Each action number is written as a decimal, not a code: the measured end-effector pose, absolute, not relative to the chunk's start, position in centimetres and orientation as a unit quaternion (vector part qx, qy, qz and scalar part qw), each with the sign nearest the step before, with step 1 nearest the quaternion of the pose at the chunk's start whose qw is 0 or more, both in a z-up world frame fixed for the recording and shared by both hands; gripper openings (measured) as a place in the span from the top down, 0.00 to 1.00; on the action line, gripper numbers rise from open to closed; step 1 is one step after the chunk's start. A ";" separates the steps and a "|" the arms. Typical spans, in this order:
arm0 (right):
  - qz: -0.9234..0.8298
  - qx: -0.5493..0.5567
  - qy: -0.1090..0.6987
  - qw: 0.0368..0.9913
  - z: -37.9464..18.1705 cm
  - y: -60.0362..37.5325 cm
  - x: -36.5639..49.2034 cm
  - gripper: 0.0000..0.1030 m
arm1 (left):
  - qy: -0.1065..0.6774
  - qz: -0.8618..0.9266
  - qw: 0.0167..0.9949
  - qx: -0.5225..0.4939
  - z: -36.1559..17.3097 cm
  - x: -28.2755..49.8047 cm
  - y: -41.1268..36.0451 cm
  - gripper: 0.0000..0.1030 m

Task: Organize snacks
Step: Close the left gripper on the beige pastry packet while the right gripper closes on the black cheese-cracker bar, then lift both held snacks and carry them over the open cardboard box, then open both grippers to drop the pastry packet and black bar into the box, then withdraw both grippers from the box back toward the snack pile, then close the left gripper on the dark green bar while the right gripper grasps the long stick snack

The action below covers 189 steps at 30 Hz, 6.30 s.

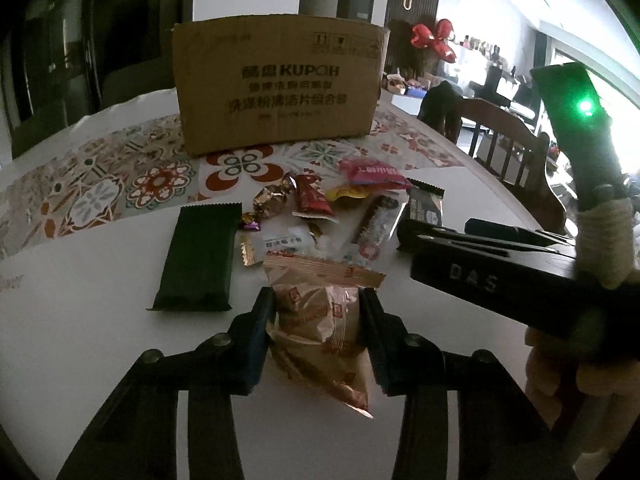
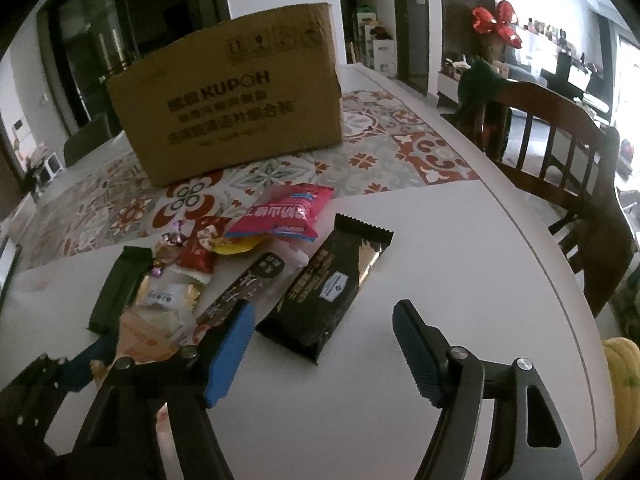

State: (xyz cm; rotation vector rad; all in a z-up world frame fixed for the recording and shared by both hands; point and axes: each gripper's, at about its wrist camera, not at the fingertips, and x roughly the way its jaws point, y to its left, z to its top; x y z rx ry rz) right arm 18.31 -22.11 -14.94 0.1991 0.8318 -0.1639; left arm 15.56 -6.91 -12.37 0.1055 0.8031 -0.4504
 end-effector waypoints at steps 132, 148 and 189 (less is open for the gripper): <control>-0.025 0.102 0.300 0.948 -3.4 -21.5 20.7 0.35 | 0.262 -0.130 0.955 0.058 1.9 20.0 -2.2 0.14; -0.025 0.105 0.387 0.916 -10.8 -19.9 19.2 0.35 | 0.356 -0.136 0.924 0.041 -6.3 19.6 -1.1 0.15; -0.033 0.096 0.436 0.894 -15.4 -17.5 22.4 0.61 | 0.440 -0.143 0.886 0.019 -13.4 23.7 -1.8 0.53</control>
